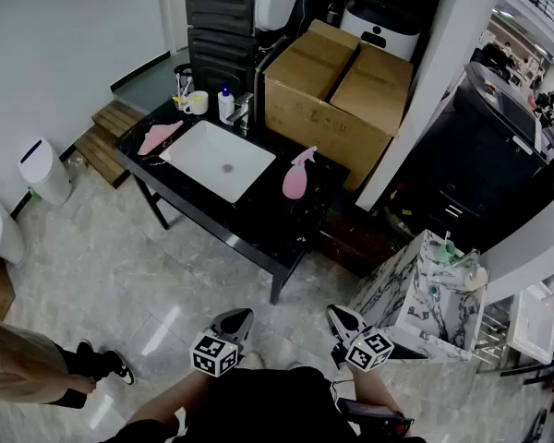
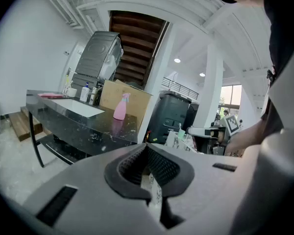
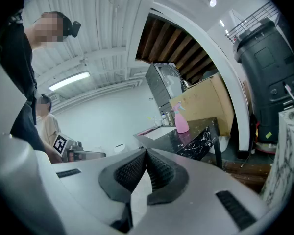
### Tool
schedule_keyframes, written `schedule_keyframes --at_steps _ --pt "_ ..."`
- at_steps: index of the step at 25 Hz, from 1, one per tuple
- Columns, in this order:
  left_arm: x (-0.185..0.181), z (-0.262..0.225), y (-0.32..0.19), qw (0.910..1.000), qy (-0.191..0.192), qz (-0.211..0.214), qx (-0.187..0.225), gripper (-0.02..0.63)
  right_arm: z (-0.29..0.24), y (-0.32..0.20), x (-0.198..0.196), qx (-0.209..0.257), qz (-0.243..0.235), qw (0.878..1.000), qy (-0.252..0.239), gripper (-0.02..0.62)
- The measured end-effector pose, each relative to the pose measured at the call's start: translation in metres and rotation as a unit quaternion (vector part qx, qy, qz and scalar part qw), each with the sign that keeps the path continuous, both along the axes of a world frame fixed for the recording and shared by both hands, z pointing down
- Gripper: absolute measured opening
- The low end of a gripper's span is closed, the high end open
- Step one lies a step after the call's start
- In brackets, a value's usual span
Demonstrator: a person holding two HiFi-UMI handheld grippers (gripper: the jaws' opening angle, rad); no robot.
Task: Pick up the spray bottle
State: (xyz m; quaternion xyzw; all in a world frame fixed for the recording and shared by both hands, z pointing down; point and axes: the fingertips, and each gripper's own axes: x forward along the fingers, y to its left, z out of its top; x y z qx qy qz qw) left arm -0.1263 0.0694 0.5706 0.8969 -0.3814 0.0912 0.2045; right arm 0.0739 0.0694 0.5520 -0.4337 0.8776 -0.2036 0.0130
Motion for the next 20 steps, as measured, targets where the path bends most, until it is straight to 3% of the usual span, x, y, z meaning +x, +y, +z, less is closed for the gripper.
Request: schedule_keyframes --at_steps 10,20 --pt "0.026 -0.022 -0.027 0.9989 0.002 -0.038 0.027 0.008 -0.022 -0.020 0.052 0.032 -0.001 0.999 0.033 0.025" --pt "0.053 -0.027 -0.022 0.9978 -0.008 -0.058 0.030 0.008 -0.020 -0.019 0.083 0.031 -0.013 0.999 0.016 0.025"
